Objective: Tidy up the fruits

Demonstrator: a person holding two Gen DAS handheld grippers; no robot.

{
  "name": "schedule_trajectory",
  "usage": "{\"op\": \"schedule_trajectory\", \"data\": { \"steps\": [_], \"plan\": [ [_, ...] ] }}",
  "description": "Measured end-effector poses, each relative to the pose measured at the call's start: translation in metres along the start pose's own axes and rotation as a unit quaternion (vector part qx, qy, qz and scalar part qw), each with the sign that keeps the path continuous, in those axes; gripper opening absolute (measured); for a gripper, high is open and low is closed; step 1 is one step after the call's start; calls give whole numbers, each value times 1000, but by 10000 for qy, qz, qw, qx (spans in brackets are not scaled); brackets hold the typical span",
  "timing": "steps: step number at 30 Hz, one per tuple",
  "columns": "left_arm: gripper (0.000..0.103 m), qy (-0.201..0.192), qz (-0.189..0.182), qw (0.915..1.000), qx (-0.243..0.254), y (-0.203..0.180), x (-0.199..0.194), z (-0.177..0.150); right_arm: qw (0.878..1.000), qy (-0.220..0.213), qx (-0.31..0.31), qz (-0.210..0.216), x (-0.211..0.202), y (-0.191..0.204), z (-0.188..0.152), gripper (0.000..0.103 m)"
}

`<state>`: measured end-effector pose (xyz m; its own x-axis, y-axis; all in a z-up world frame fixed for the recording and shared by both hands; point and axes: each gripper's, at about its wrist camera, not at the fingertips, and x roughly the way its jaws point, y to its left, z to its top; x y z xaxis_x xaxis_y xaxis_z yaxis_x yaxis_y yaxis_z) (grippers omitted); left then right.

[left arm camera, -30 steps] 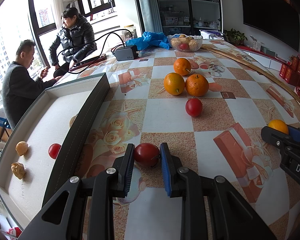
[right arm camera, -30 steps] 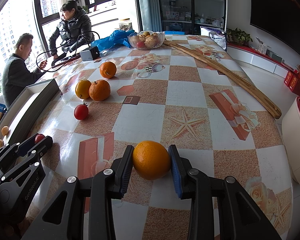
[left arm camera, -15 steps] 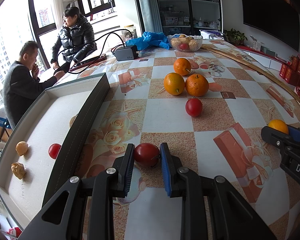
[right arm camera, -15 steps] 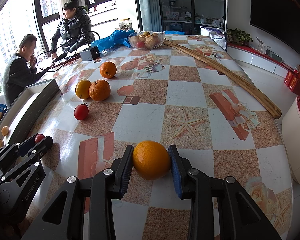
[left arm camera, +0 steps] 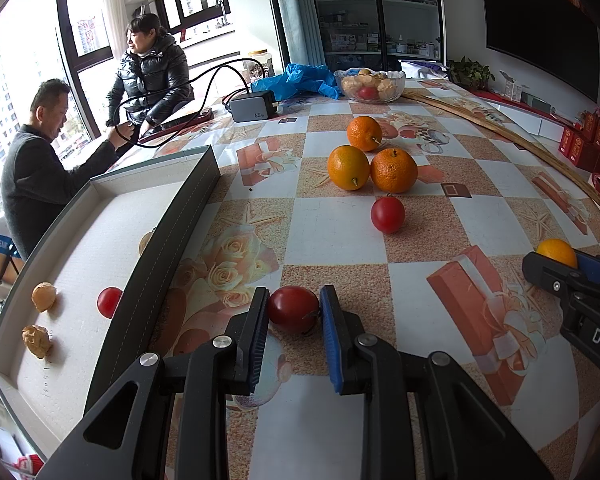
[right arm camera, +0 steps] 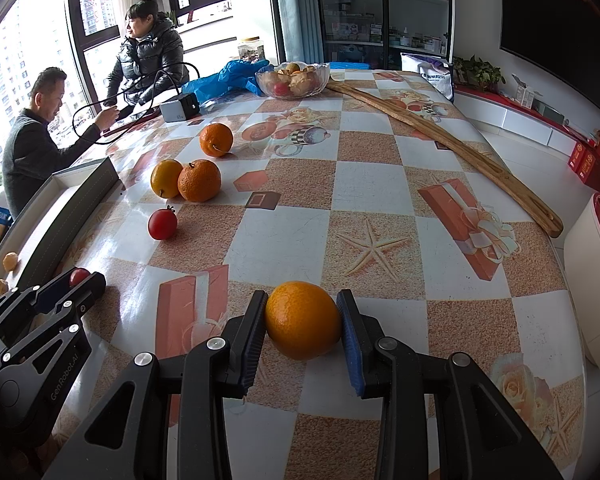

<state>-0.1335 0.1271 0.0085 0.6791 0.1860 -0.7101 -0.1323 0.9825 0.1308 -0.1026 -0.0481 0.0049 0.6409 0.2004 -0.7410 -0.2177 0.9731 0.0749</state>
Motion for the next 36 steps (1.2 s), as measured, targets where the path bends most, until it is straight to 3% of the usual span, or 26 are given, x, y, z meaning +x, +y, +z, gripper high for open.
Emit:
{"op": "schedule_trajectory", "data": {
  "steps": [26,36],
  "plan": [
    [27,3,-7,10000,0,0,0,0,9996,61,-243,-103,2,10,2,38],
    [27,213,-450,9985,-242,14,-6,1,9996,197,-151,106,0,7,4,35]
  ]
}}
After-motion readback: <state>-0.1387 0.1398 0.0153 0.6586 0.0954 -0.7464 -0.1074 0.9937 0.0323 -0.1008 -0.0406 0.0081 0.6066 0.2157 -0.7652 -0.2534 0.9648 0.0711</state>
